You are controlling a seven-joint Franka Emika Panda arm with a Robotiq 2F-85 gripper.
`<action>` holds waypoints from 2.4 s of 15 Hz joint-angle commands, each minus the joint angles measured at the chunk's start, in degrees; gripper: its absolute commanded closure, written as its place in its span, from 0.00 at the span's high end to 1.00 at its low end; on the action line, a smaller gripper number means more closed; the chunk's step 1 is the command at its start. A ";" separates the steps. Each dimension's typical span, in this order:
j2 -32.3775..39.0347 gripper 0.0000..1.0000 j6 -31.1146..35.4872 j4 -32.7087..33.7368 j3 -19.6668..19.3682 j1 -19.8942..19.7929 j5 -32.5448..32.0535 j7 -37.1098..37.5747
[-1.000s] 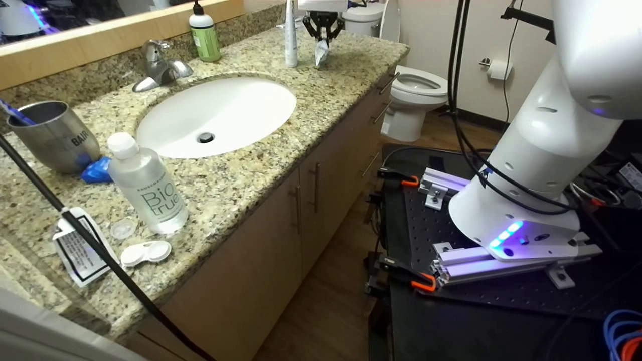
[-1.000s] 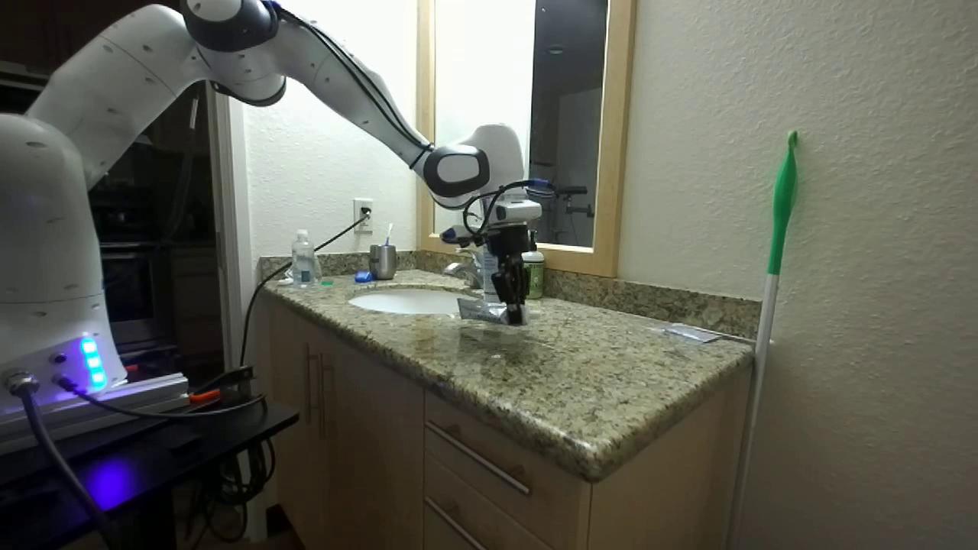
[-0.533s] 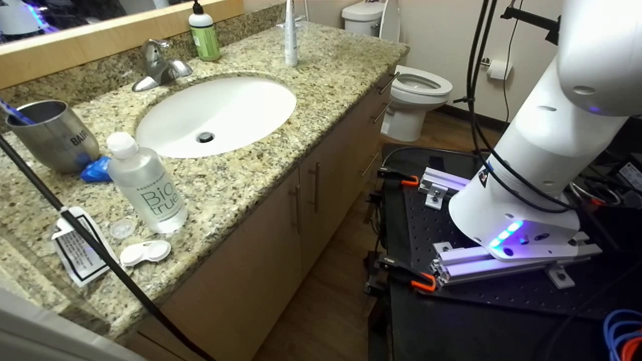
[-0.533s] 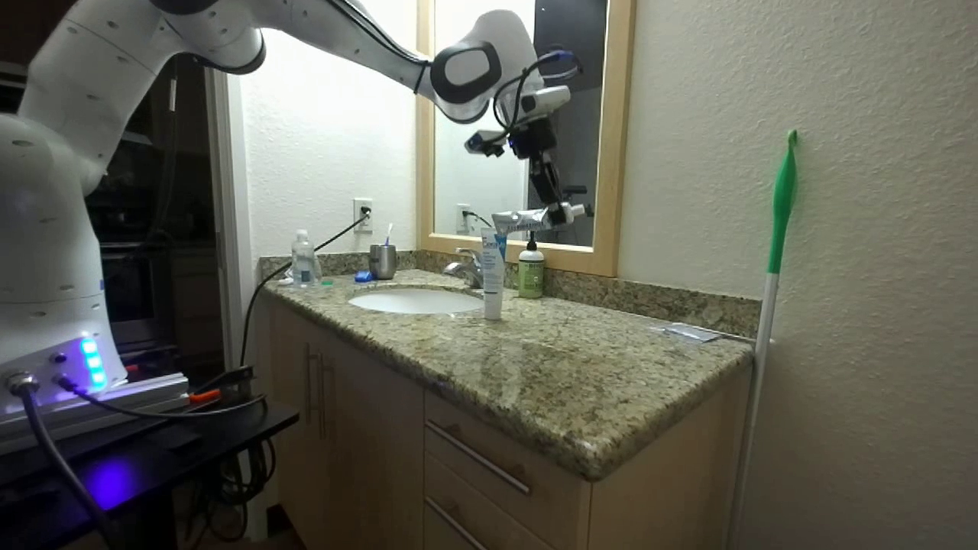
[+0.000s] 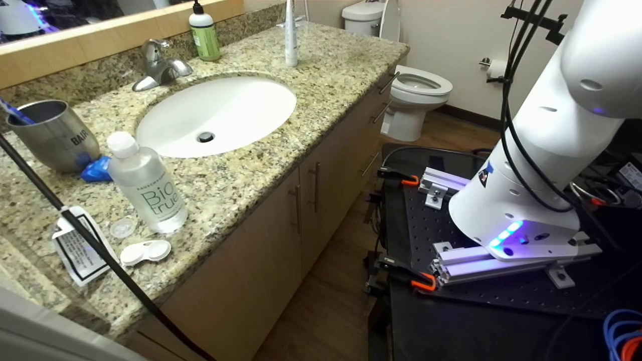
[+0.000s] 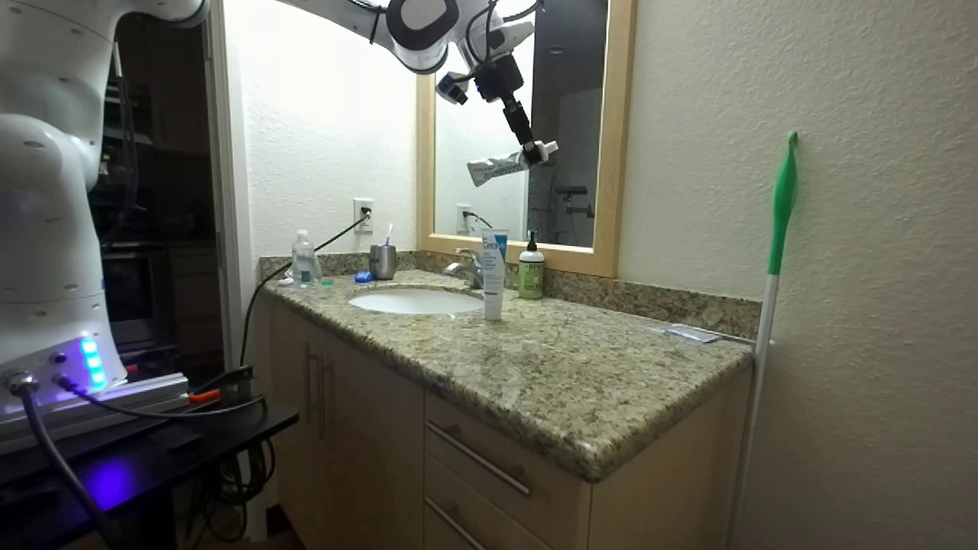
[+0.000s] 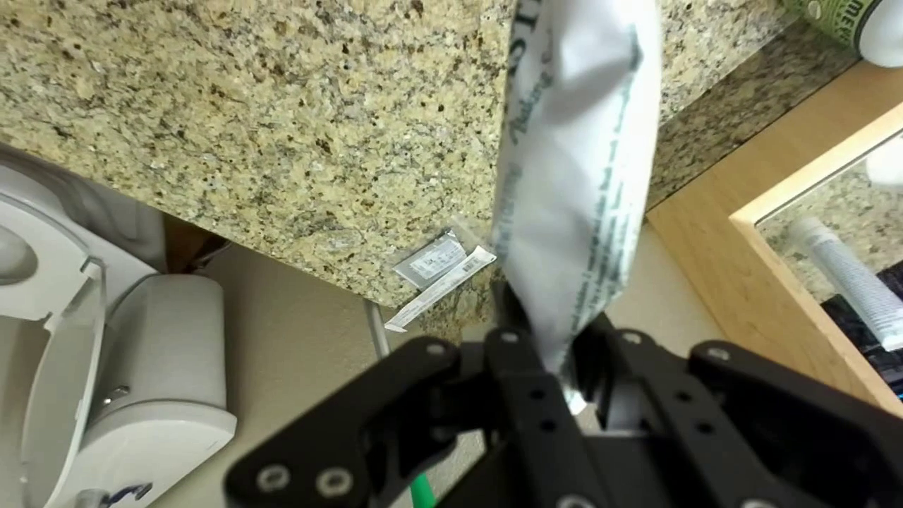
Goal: Pick the toothpaste and place it on the left of the counter
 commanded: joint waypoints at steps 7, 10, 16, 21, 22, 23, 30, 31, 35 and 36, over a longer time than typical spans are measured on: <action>-8.85 0.05 5.21 -8.90 6.55 10.92 -4.80 -2.92; -11.48 0.05 5.77 -10.56 10.34 15.21 -3.77 -4.85; -7.73 0.05 4.49 -8.49 10.31 15.95 -5.49 -3.94; -1.49 0.05 3.23 -9.25 14.57 19.35 -5.73 -12.14; 0.29 0.05 2.76 -8.36 14.93 19.98 -7.72 -12.15; 1.99 0.05 3.44 -7.91 15.34 20.52 -8.75 -12.00; 3.16 0.05 4.90 -9.09 16.43 21.13 -8.49 -12.16; 3.79 0.05 7.17 -9.81 17.72 21.67 -7.51 -13.43; 9.76 0.05 16.22 -6.45 22.22 23.26 -2.88 -12.08; 11.99 0.05 18.60 -4.89 22.48 23.76 -2.80 -10.91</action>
